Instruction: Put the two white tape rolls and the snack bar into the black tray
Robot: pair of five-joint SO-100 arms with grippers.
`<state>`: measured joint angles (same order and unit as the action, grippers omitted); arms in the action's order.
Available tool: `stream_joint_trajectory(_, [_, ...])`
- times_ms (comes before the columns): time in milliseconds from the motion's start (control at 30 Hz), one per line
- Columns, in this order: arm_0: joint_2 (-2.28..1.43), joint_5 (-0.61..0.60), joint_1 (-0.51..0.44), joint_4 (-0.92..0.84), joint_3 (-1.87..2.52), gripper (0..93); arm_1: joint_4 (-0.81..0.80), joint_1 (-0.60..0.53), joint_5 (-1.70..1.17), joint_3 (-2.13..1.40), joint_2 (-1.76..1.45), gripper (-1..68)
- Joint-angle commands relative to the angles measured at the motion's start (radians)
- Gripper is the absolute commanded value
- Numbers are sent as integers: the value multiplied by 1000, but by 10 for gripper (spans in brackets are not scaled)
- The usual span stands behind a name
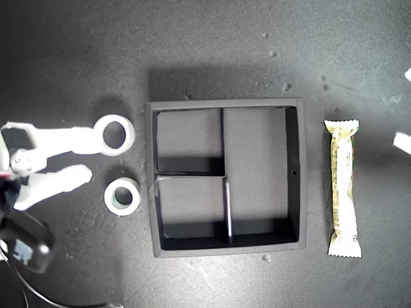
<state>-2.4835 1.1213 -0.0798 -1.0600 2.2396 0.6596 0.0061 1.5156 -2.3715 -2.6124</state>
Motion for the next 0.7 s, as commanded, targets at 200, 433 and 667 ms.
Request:
stream_joint_trajectory(200, [495,-60,-17,-144,-259,191,523,-227,-634,704,555,283])
stream_joint_trajectory(433, [552,-52,6,-152,-264,194,689,-285,-535,704,655,296])
stream_joint_trajectory(667, [500,-48,26,-152,-224,196,834,-439,-643,681,710,267])
